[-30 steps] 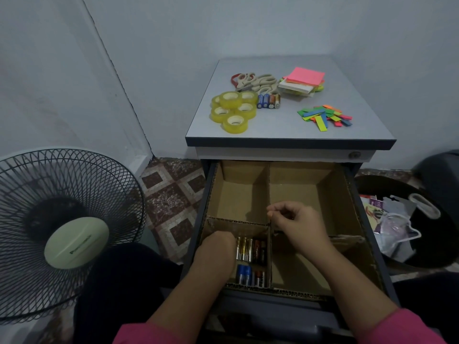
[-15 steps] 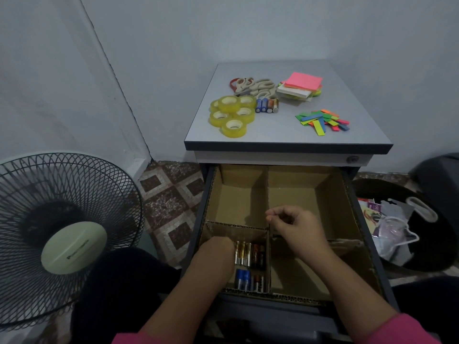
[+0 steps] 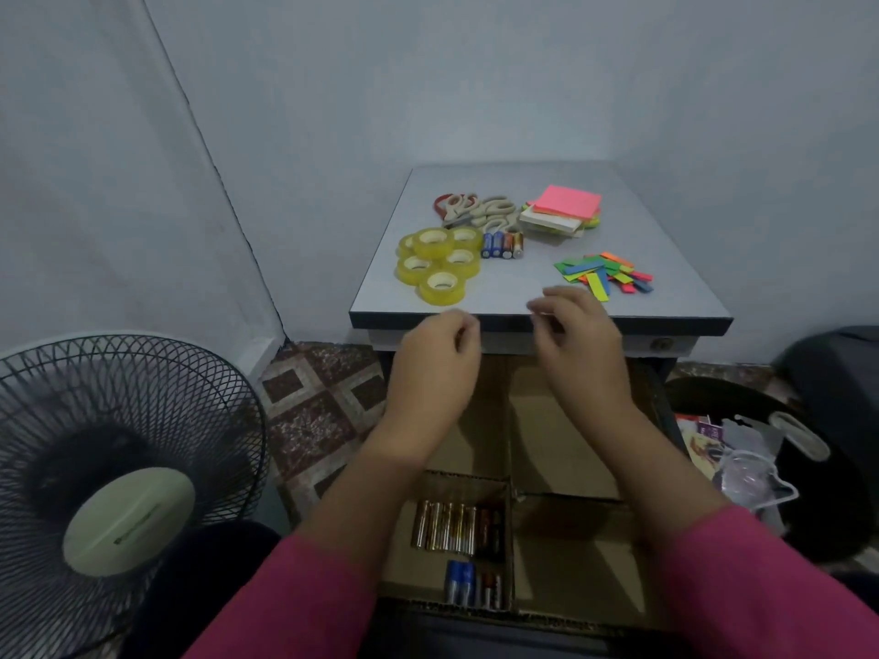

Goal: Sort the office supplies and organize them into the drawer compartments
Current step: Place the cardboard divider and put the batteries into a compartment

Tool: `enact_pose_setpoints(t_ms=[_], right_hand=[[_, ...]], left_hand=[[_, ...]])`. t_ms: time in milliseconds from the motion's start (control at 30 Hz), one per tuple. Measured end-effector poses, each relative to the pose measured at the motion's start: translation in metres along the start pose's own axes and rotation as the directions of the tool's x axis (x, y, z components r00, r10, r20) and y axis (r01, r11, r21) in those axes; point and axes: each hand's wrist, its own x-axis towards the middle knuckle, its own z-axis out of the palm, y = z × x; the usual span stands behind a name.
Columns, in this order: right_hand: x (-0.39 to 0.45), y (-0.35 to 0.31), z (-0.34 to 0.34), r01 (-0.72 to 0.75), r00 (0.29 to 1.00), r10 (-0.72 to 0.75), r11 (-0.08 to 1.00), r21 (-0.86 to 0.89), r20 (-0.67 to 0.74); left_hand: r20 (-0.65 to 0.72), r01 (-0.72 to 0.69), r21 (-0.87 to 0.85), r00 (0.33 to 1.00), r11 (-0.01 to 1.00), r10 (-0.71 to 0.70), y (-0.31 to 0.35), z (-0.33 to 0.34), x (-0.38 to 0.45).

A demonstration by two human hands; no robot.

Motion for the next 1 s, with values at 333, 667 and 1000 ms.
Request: enact_pose_setpoints(t_ms=[333,667,1000], right_hand=[[0.101,0.0,0.01,-0.153,0.902,0.239,0.955,-0.253,0.359],[0.128,0.004,0.024,0.037,0.825,0.236,0.884,-0.466,0.514],[0.09,0.007,0.028,0.036,0.941,0.118,0.897,-0.441,0.317]], left_hand=[[0.153,-0.029,0.362,0.988,0.932,-0.029,0.027,0.061,0.11],[0.166,-0.023,0.554,0.983,0.832,-0.083,0.032,0.066,0.13],[0.111,-0.062,0.52,0.994,0.852,0.004,0.026,0.06,0.106]])
